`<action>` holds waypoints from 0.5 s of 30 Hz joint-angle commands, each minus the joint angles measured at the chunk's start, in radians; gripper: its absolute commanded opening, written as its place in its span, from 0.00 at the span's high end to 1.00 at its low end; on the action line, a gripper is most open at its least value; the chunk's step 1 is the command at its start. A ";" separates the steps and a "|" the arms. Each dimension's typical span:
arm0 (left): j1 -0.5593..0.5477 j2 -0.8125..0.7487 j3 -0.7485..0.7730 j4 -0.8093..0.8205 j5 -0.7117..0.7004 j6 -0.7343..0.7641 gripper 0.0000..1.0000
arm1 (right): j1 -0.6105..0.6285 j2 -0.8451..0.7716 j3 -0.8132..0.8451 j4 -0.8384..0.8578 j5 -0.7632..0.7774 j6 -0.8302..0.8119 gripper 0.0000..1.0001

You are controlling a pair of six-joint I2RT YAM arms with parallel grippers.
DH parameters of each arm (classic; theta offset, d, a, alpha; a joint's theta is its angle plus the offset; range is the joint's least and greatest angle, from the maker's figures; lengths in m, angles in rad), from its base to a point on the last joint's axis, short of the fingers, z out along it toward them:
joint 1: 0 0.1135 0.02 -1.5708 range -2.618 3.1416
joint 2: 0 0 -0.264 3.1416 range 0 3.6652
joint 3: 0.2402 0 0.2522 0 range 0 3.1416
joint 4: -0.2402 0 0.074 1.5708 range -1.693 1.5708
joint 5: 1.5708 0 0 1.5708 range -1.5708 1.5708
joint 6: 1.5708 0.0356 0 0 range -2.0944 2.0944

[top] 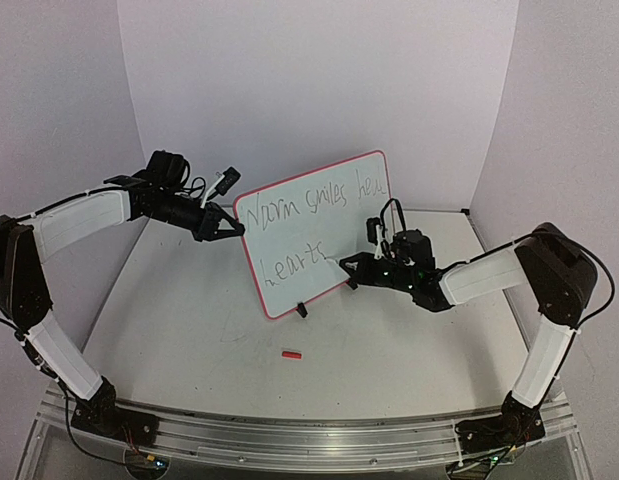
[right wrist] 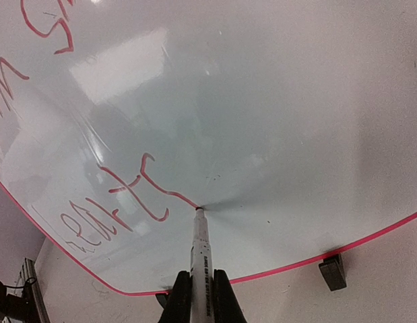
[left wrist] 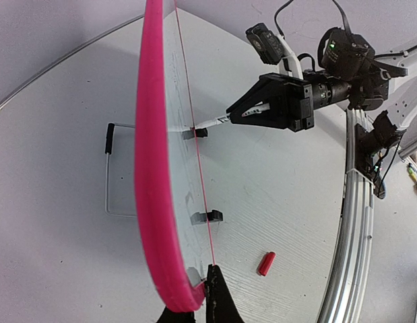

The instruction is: Write a sentence on the whiteboard

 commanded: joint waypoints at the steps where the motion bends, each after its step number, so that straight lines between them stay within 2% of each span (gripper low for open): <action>1: -0.011 -0.013 -0.016 -0.042 -0.067 0.086 1.00 | -0.001 0.006 0.018 -0.018 -0.051 -0.019 1.00; 10: -0.012 -0.012 -0.016 -0.042 -0.065 0.085 1.00 | 0.002 -0.031 0.015 -0.016 -0.137 -0.033 1.00; 15: -0.012 -0.010 -0.015 -0.043 -0.066 0.086 1.00 | 0.002 -0.110 -0.026 0.004 -0.092 -0.021 1.00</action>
